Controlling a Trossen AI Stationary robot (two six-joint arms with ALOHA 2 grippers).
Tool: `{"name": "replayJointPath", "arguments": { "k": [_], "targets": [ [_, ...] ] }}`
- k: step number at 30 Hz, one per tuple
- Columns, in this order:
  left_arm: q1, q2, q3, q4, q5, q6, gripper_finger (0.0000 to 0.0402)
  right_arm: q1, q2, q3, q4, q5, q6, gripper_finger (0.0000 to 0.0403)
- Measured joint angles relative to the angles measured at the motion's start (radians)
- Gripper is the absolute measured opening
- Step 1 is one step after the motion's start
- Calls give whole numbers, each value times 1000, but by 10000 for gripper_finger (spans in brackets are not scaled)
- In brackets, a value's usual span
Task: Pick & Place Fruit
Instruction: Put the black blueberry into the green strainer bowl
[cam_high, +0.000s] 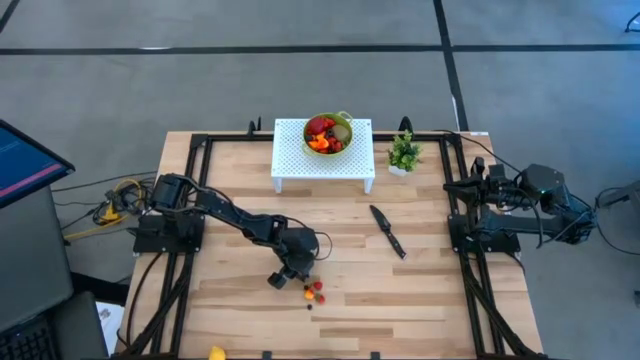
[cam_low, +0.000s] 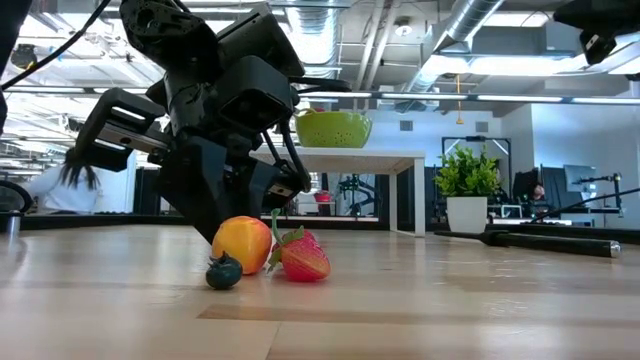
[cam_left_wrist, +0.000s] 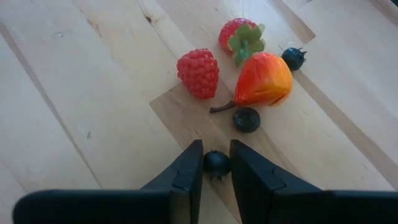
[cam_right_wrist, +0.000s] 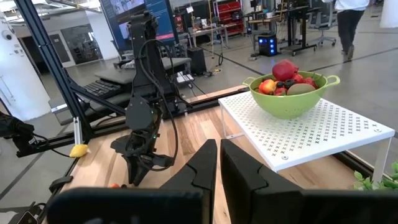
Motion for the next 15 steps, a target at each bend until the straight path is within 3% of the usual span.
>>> {"name": "replayJointPath", "arguments": {
  "k": [5,15],
  "targets": [
    [25,-45,-5,9,-26,0,65,0,0,0,0,0,0,17],
    [155,-292,-1,254,-211,-4,65,0,0,0,0,0,0,17]
  ]
}}
